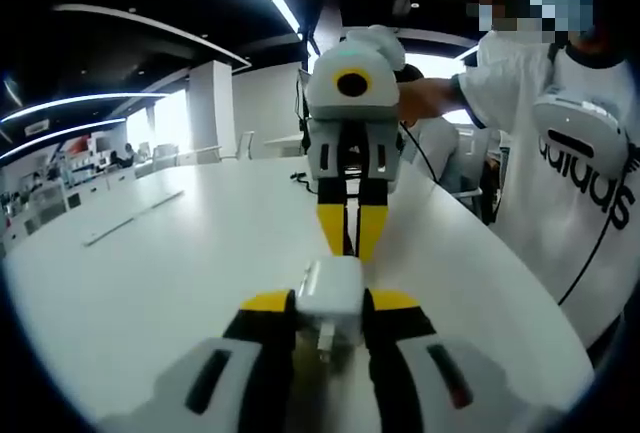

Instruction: Plug the desk Type‑C cable into the charger adapter.

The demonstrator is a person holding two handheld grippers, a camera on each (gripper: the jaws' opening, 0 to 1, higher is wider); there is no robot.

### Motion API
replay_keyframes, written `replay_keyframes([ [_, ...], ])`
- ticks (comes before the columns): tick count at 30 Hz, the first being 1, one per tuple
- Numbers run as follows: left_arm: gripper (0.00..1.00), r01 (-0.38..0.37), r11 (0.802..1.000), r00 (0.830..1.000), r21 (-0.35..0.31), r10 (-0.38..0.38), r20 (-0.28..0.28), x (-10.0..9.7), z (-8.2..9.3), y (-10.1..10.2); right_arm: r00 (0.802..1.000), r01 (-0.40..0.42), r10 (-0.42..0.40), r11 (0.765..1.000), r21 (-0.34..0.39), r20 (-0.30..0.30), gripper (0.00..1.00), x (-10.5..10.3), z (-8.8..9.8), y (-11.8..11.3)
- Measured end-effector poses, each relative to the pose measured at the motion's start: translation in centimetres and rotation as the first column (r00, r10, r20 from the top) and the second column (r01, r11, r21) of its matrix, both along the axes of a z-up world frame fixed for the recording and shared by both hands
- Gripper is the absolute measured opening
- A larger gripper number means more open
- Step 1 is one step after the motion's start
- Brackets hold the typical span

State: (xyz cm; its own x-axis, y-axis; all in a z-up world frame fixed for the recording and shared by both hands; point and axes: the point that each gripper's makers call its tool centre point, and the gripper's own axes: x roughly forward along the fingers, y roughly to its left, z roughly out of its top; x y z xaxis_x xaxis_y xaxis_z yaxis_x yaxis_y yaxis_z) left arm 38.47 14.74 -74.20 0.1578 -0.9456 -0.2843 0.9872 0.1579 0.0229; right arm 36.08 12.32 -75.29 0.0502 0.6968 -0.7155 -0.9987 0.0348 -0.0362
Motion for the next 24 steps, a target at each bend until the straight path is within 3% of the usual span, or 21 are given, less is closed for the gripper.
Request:
replay_keyframes([
  [3, 0.26, 0.003, 1.000, 1.000, -0.001, -0.003, -0.002, 0.0, 0.0, 0.0, 1.000, -0.004, 0.004, 1.000, 0.023, -0.001, 0.06, 0.1, -0.1, 0.2],
  [6, 0.26, 0.006, 1.000, 1.000, 0.000, -0.006, -0.002, 0.0, -0.1, 0.0, 1.000, -0.007, 0.007, 0.999, 0.053, 0.006, 0.20, 0.1, -0.1, 0.5],
  [8, 0.26, 0.009, 1.000, 1.000, -0.001, -0.009, -0.003, 0.0, -0.1, 0.0, 1.000, -0.002, 0.002, 0.997, 0.072, 0.003, 0.20, 0.1, 0.0, 0.5],
  [13, 0.26, 0.014, 1.000, 1.000, -0.004, -0.014, -0.007, 0.0, -0.1, 0.0, 0.999, 0.038, -0.040, 0.986, 0.164, 0.011, 0.30, 0.5, 1.5, 0.2],
  [20, 0.26, 0.012, 1.000, 1.000, -0.003, -0.012, -0.006, 0.0, -0.1, -0.1, 0.993, 0.094, -0.111, 0.947, 0.309, 0.037, 0.44, 0.3, 4.3, -1.2],
  [24, 0.26, 0.009, 1.000, 1.000, -0.003, -0.009, -0.008, 0.0, -0.1, -0.1, 0.985, 0.130, -0.165, 0.907, 0.401, 0.056, 0.48, 0.3, 6.4, -2.3],
])
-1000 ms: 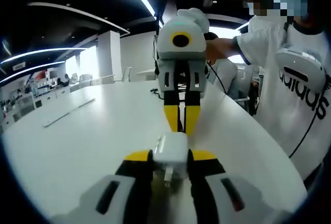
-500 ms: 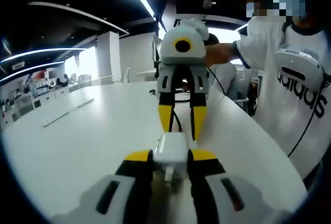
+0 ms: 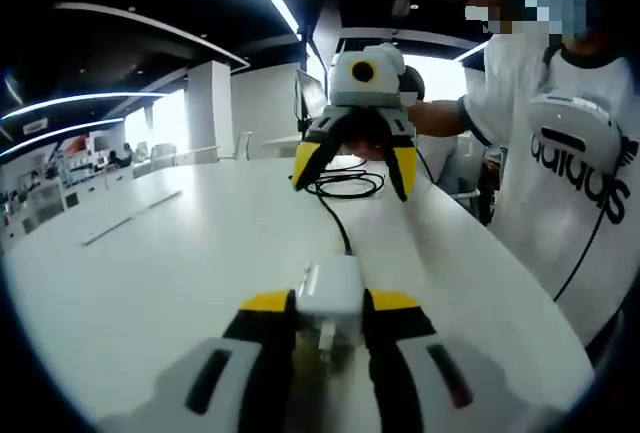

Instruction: Plug the desk Type‑C cable into the charger adapter.

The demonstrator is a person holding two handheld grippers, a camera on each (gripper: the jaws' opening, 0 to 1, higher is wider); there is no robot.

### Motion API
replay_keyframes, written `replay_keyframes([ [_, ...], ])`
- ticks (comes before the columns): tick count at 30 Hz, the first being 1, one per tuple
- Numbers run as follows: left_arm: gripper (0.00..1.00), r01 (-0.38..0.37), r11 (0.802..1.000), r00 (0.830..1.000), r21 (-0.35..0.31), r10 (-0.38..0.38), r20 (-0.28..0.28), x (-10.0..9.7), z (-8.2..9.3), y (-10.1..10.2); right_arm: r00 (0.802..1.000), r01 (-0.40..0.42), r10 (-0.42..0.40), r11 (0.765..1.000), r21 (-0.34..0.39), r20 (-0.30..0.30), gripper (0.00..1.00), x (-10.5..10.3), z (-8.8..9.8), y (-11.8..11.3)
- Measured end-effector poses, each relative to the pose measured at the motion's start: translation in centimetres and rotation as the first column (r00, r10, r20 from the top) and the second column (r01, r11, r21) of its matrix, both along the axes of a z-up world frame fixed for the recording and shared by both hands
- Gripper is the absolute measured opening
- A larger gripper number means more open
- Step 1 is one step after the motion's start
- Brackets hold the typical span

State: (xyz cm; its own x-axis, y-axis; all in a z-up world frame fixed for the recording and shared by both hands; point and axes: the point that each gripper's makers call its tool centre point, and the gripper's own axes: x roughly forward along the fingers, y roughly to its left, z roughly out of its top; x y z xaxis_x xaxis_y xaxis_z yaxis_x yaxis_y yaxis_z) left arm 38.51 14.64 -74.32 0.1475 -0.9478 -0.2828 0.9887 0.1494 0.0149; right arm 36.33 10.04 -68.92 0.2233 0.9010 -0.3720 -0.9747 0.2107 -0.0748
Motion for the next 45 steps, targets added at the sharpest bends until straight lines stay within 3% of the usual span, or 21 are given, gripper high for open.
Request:
replay_keyframes([
  [8, 0.26, 0.000, 1.000, 1.000, 0.000, 0.000, -0.006, 0.1, 0.0, -0.1, 0.993, 0.106, -0.113, 0.982, 0.155, 0.040, 0.62, 0.0, 4.1, -3.4],
  [11, 0.26, 0.000, 1.000, 1.000, 0.000, 0.000, -0.009, 0.2, 0.0, -0.1, 0.983, 0.158, -0.176, 0.958, 0.239, 0.056, 0.69, -0.3, 6.0, -5.0],
  [14, 0.26, 0.000, 1.000, 1.000, -0.002, 0.000, -0.009, 0.2, 0.0, -0.1, 0.974, 0.188, -0.214, 0.945, 0.269, 0.070, 0.72, -0.8, 6.8, -6.2],
  [20, 0.26, 0.002, 1.000, 1.000, 0.004, -0.002, -0.008, 0.1, 0.0, -0.2, 0.937, 0.274, -0.335, 0.883, 0.380, 0.102, 0.78, -1.6, 9.6, -9.5],
  [25, 0.26, 0.004, 1.000, 1.000, 0.000, -0.004, -0.009, 0.1, 0.0, -0.1, 0.901, 0.335, -0.420, 0.835, 0.436, 0.112, 0.91, -2.4, 11.3, -11.9],
  [30, 0.26, 0.011, 1.000, 1.000, -0.003, -0.011, -0.006, 0.1, 0.0, -0.1, 0.862, 0.379, -0.488, 0.799, 0.467, 0.135, 1.00, -3.4, 12.1, -13.8],
  [34, 0.26, 0.024, 1.000, 1.000, -0.002, -0.024, -0.002, 0.1, -0.1, -0.1, 0.842, 0.411, -0.525, 0.773, 0.483, 0.125, 1.00, -4.2, 12.2, -15.0],
  [45, 0.26, 0.040, 0.999, 0.999, 0.003, -0.040, -0.004, 0.0, -0.1, -0.1, 0.795, 0.467, -0.591, 0.740, 0.484, 0.136, 1.00, -5.2, 11.9, -17.0],
])
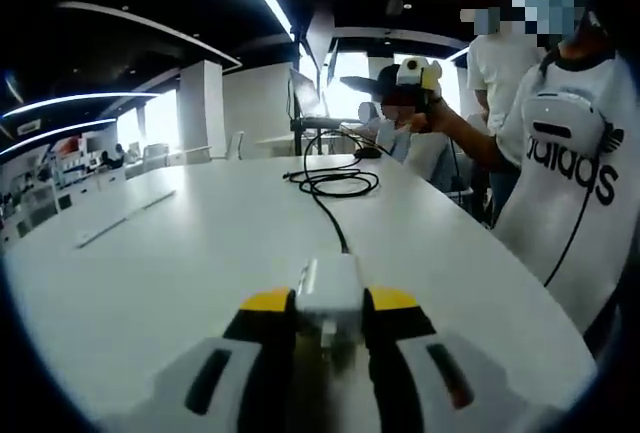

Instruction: Plug the desk Type‑C cable into the charger adapter.

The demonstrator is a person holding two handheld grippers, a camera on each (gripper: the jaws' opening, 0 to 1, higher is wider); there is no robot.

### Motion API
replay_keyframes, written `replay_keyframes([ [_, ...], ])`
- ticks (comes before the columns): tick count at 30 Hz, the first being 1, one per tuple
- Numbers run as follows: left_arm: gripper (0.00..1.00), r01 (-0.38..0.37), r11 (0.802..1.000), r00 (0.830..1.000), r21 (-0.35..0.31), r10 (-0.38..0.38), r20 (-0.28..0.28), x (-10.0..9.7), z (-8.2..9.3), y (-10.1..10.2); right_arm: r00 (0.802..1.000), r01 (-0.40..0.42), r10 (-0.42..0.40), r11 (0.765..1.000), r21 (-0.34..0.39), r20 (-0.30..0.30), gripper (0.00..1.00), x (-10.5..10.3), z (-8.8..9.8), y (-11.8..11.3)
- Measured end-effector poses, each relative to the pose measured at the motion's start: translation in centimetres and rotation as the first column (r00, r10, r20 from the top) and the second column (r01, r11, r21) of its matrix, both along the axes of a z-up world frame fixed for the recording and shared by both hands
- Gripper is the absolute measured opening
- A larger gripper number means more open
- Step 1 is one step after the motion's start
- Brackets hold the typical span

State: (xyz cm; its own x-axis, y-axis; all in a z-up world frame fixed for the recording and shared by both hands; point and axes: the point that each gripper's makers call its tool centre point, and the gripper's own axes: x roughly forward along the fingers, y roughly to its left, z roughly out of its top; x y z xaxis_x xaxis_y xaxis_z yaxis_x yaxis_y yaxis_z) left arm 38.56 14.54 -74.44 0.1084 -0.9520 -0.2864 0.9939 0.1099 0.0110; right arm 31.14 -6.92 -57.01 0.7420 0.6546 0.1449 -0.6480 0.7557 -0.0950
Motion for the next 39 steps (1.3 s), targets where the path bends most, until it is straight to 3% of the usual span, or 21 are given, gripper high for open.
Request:
replay_keyframes([
  [3, 0.28, 0.001, 1.000, 1.000, 0.008, -0.001, 0.001, 0.0, -0.2, 0.0, 1.000, 0.008, -0.008, 1.000, -0.003, 0.005, 1.00, -0.1, 0.0, -0.3],
  [6, 0.44, -0.018, 0.999, 1.000, 0.030, 0.017, 0.018, 0.3, -0.7, 0.2, 1.000, 0.009, -0.009, 1.000, 0.001, 0.002, 1.00, -0.1, 0.0, -0.5],
  [7, 0.43, -0.020, 1.000, 1.000, 0.021, 0.020, 0.017, 0.3, -0.6, 0.3, 1.000, 0.010, -0.010, 1.000, 0.000, 0.003, 1.00, -0.1, -0.1, -0.6],
  [9, 0.42, -0.021, 0.999, 1.000, -0.032, 0.021, 0.003, 0.0, 0.4, 0.2, 1.000, 0.011, -0.011, 1.000, 0.005, -0.002, 1.00, 0.0, -0.3, -0.7],
  [17, 0.44, -0.082, 0.993, 0.995, -0.080, 0.086, 0.053, 0.1, 3.0, 1.1, 1.000, 0.016, -0.016, 1.000, 0.016, -0.018, 1.00, 0.6, -0.8, -1.1],
  [22, 0.49, -0.144, 0.979, 0.984, -0.141, 0.157, 0.083, 0.1, 5.1, 2.0, 1.000, 0.015, -0.015, 1.000, 0.013, -0.022, 1.00, 0.9, -0.8, -1.0],
  [31, 0.68, -0.284, 0.924, 0.936, -0.256, 0.325, 0.133, -1.0, 9.2, 4.3, 1.000, 0.025, -0.025, 1.000, -0.001, -0.013, 1.00, 1.0, -0.7, -1.5],
  [39, 0.80, -0.344, 0.885, 0.893, -0.313, 0.411, 0.182, -2.3, 11.9, 5.5, 0.999, 0.040, -0.040, 0.999, -0.010, 0.000, 1.00, 0.5, -0.6, -2.0],
])
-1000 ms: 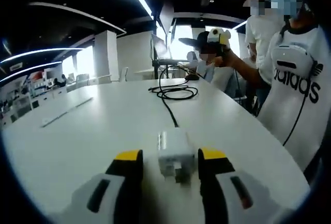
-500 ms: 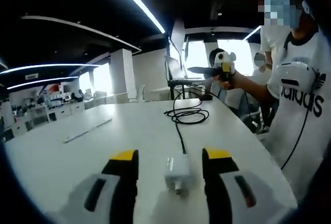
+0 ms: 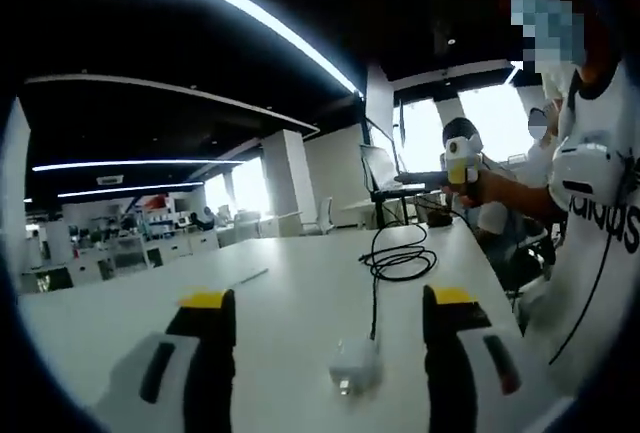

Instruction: Plug the desk Type‑C cable into the charger adapter.

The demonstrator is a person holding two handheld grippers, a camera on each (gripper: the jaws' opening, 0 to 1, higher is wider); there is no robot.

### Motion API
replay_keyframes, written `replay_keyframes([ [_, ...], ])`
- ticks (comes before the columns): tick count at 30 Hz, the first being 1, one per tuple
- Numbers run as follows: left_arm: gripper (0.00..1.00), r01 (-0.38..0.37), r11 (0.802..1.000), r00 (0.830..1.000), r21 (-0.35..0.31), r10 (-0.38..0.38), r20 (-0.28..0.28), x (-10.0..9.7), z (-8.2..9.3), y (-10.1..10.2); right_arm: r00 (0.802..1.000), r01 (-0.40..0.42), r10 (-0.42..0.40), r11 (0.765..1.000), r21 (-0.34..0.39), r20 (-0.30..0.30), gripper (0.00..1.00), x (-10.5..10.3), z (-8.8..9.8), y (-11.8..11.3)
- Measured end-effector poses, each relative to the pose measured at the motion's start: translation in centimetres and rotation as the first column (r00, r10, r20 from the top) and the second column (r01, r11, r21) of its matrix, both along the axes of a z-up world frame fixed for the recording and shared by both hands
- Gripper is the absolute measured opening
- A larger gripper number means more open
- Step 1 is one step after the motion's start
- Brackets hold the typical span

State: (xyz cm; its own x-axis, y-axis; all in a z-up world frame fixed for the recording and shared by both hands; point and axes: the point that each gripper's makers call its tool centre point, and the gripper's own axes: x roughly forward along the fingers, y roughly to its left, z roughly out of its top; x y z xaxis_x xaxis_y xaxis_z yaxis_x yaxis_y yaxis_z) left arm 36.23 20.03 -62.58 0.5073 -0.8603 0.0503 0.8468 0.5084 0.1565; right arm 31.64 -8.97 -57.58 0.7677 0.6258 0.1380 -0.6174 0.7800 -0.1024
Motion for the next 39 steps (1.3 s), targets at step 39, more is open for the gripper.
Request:
replay_keyframes([
  [39, 1.00, -0.244, 0.964, 0.969, -0.109, 0.247, 0.020, -3.4, 3.8, 2.6, 0.988, 0.148, -0.148, 0.989, -0.004, -0.034, 1.00, -0.7, -1.7, -4.0],
])
